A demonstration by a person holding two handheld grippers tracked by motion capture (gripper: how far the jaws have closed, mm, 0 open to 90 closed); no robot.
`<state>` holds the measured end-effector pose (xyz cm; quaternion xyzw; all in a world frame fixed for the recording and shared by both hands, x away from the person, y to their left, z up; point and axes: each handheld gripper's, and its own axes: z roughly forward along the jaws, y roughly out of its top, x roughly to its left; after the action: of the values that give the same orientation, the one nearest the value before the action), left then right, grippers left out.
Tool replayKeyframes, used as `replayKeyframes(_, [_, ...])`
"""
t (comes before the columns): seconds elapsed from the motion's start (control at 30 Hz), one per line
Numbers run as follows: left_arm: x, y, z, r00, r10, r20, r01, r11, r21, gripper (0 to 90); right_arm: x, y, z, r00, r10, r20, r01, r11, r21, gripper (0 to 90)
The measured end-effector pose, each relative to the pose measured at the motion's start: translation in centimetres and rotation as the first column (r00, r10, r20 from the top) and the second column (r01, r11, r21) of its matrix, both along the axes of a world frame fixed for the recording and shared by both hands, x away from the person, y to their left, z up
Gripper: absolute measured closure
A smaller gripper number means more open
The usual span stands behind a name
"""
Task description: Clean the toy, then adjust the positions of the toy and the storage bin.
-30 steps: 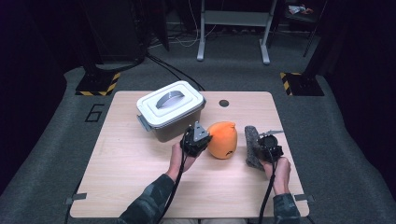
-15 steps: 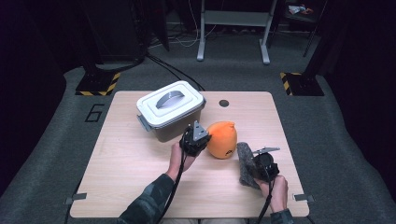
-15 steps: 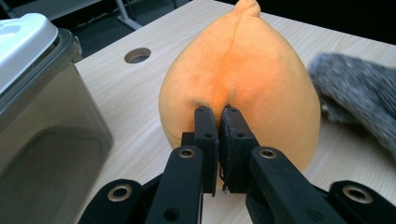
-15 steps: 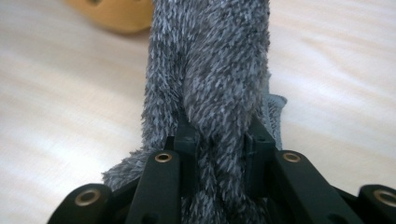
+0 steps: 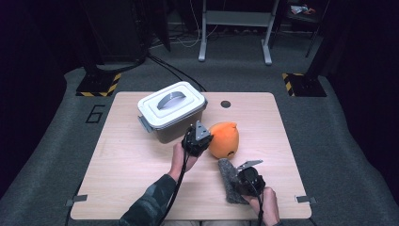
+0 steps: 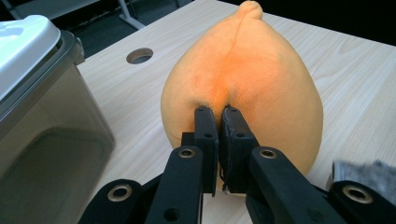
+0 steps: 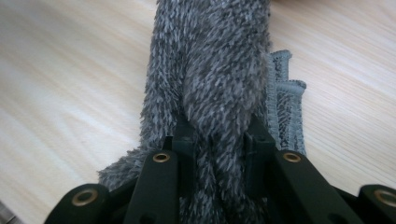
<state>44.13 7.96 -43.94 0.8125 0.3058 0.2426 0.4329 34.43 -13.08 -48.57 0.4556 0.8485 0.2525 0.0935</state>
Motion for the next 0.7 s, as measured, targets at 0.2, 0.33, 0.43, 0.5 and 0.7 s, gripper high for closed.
replayKeyframes(0.2, [0.0, -0.1, 0.0, 1.0, 0.001, -0.002, -0.001, 1.0, -0.005, 86.5, -0.2, 1.7, -0.6, 0.9964, 0.083, -0.011, -0.083, 0.997, -0.001, 63.2])
replayKeyframes(0.33, [0.0, -0.2, 0.0, 1.0, 0.002, 0.003, -0.002, 1.0, -0.005, 86.5, -0.3, 2.1, -0.8, 0.9916, 0.129, -0.008, -0.129, 0.992, 0.012, 49.7])
replayKeyframes(0.43, [0.0, -0.2, 0.0, 1.0, 0.0, -0.001, 0.0, 1.0, 0.0, 86.5, -0.3, 2.2, -0.8, 0.9894, 0.145, -0.001, -0.145, 0.989, 0.021, 39.1])
replayKeyframes(0.5, [0.0, -0.2, 0.0, 1.0, 0.003, 0.003, -0.003, 1.0, 0.001, 86.5, -0.5, 2.2, -0.6, 0.9886, 0.15, -0.014, -0.149, 0.988, 0.032, 33.3])
replayKeyframes(0.7, [0.1, -0.2, 0.0, 1.0, 0.003, -0.004, -0.003, 1.0, 0.001, 86.5, -0.6, 1.1, 0.5, 0.9865, 0.161, 0.031, -0.163, 0.981, 0.101, 14.8])
